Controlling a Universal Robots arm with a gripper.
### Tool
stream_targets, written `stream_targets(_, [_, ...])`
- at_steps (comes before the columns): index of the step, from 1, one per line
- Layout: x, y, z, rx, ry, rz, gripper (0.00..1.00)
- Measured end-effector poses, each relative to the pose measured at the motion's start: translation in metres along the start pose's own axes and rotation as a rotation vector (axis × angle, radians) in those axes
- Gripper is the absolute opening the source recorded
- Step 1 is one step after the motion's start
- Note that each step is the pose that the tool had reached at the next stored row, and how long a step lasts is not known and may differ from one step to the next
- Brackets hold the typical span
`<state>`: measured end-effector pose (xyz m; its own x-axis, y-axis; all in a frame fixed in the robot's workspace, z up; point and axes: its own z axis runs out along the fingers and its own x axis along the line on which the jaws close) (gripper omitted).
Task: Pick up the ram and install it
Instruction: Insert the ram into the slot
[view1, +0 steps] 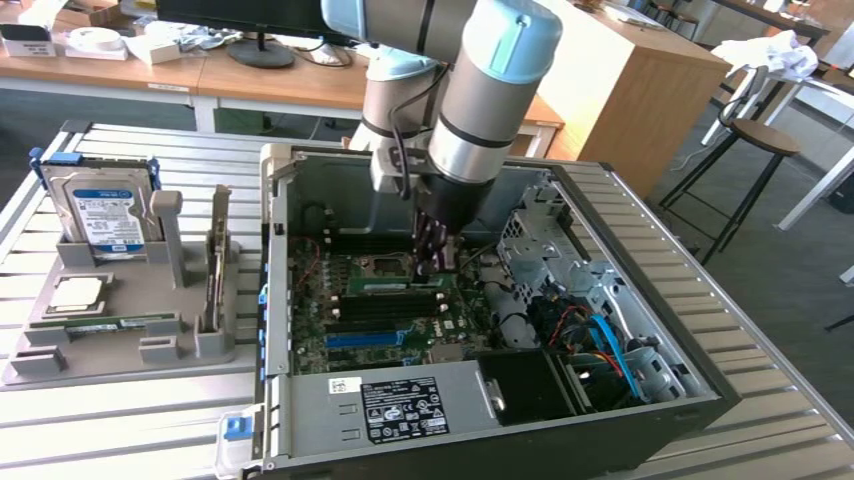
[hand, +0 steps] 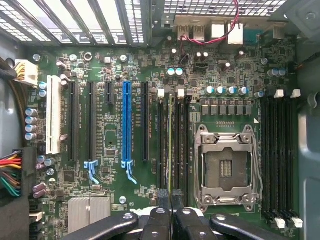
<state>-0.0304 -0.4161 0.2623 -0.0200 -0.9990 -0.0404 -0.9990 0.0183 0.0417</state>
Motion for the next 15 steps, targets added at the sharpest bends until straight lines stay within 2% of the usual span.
stream_targets(15, [0.0002, 0.0011, 0.0058, 0.0007, -0.0001, 0.0, 0.11])
